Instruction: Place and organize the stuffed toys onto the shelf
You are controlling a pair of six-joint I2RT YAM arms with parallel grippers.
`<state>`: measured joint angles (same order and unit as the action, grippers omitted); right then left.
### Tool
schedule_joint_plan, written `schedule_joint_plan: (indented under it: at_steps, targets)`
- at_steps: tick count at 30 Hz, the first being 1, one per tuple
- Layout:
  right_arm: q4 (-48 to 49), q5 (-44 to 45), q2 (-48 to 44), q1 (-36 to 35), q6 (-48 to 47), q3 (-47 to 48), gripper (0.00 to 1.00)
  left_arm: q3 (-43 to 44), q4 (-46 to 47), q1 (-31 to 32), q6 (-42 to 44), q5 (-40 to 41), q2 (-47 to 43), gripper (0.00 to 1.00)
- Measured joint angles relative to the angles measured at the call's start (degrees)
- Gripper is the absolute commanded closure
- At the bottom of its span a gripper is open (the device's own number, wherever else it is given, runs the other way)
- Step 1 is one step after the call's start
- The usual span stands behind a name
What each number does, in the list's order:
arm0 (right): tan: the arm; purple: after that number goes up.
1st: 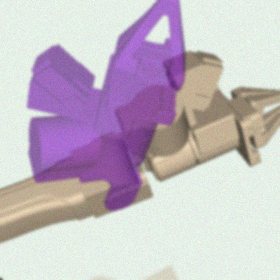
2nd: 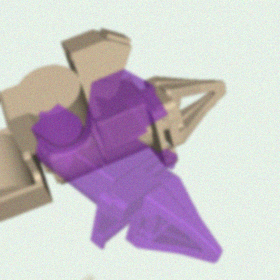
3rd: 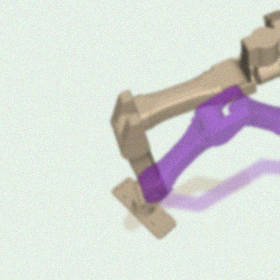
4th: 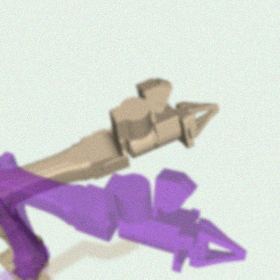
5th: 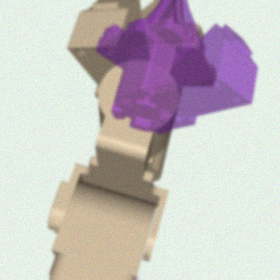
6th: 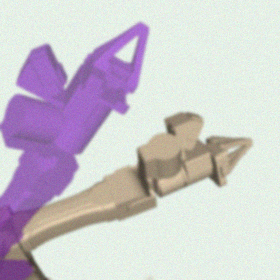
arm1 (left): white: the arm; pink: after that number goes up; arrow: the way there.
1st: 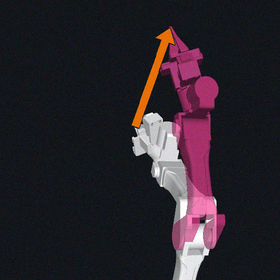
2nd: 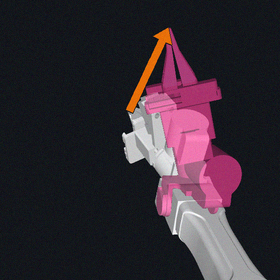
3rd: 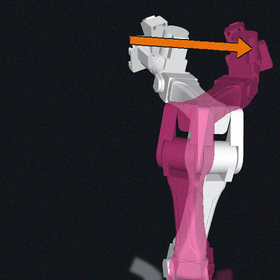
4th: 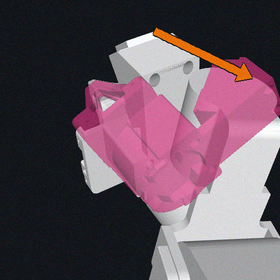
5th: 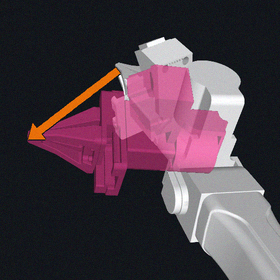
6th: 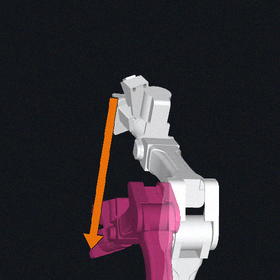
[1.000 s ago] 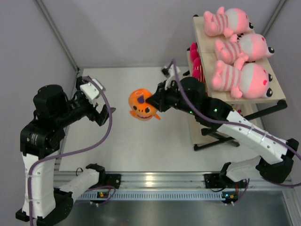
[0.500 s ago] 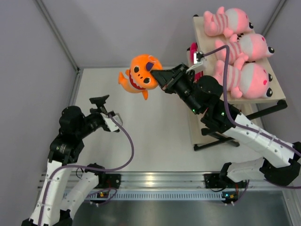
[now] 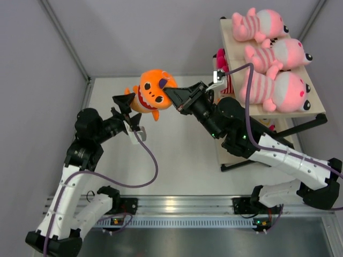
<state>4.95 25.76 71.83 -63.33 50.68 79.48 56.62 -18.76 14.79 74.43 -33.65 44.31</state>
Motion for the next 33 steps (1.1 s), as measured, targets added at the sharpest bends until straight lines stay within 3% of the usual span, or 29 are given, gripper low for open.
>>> schedule_joint_plan:
  at_steps: [6,9,13,17,18,20,22,24,26,28,33]
  targets:
    - [0.0,0.7,0.1,-1.0,0.0,-0.1,1.0,1.3,0.6,0.8,3.8,-0.4,5.1,0.28]
    - [0.8,0.9,0.0,-1.2,0.7,-0.5,1.0,3.0,0.7,1.1,3.2,-0.7,5.4,0.41]
    - [3.6,1.8,0.0,-1.3,2.4,-2.6,1.0,5.0,0.6,1.4,0.7,-1.0,5.4,0.45]
    - [5.0,2.3,-0.1,-1.4,3.2,-3.0,1.0,5.1,0.7,1.7,-0.8,-1.9,5.5,0.81]
    - [4.9,2.3,-0.1,-1.4,3.2,-3.0,1.0,5.2,0.7,1.8,-1.0,-2.0,5.5,1.0]
    - [5.0,2.4,-0.1,-1.4,3.1,-3.3,1.0,5.4,0.7,1.9,-1.8,-2.2,5.5,1.0]
    - [4.8,2.8,-0.4,-1.4,2.6,-3.5,0.78,5.9,0.5,1.9,-3.9,-2.1,5.8,1.0]
    - [4.0,3.6,-1.0,-1.4,1.5,-3.5,0.48,6.3,0.6,1.9,-6.5,-1.9,6.3,1.0]
    - [1.8,4.6,-2.2,-1.5,-1.4,-3.5,0.38,6.6,-0.2,1.9,-8.8,-1.2,6.8,1.0]
    - [-3.1,5.8,-3.3,-1.6,-5.2,-2.0,0.22,7.3,-2.4,2.2,-10.1,-0.3,7.7,1.0]
    - [-17.8,9.4,-3.2,-1.7,-16.8,11.4,0.12,7.0,-11.7,2.4,-11.6,4.5,12.2,1.0]
